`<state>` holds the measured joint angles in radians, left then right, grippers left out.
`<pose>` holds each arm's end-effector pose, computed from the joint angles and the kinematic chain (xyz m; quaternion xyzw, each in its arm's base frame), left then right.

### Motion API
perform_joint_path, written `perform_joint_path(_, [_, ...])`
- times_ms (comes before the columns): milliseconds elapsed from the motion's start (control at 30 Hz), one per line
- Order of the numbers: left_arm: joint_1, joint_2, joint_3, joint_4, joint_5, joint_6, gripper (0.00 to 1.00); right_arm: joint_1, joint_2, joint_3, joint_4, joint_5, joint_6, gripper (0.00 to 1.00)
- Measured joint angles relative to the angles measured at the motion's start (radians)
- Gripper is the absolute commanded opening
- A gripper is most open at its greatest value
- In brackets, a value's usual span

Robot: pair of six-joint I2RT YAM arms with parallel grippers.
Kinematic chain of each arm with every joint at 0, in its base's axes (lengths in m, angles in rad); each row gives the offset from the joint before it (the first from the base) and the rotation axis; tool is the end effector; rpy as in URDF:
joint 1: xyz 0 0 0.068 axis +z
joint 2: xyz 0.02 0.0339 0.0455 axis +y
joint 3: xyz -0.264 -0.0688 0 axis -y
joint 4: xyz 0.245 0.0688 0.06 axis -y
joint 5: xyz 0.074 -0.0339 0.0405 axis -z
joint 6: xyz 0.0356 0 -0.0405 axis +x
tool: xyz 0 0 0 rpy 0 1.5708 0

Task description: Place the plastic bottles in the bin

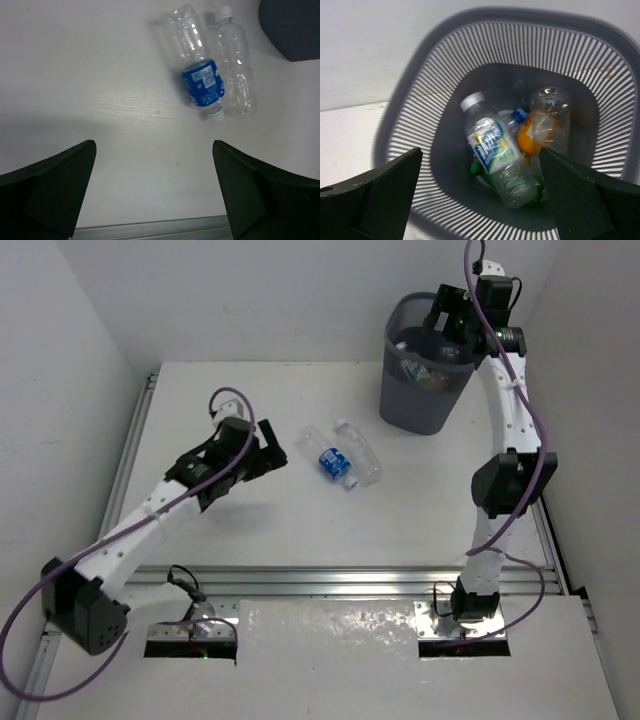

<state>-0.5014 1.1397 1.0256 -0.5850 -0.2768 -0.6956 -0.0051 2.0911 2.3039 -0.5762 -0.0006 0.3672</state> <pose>0.2176 -0.1082 0.3154 -0.1450 0.8880 -0.1323 0.4159 0.4805 -0.0024 0.4140 0.1522 0.8091 0.1025 0.5584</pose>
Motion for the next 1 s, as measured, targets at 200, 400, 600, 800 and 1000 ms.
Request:
perform_joint_path(200, [-0.063,0.274,0.162,0.077,-0.016,-0.083,1.0,0.007,-0.241,-0.193,0.025,-0.042,0.057,0.99])
perform_joint_path(400, [-0.075,0.607,0.403,0.087,-0.076,-0.134,0.99,0.043,-0.691,-0.623,0.076,-0.136,0.106,0.99])
perform_joint_path(600, [-0.063,0.901,0.668,0.048,-0.108,-0.148,0.97,0.129,-0.993,-1.127,0.175,-0.233,0.147,0.99])
perform_joint_path(800, [-0.037,1.083,0.781,0.009,-0.119,-0.164,0.8,0.175,-1.021,-1.353,0.164,-0.272,0.173,0.99])
perform_joint_path(1000, [0.01,1.14,0.779,0.02,-0.089,-0.177,0.0,0.279,-1.022,-1.378,0.24,-0.333,0.15,0.99])
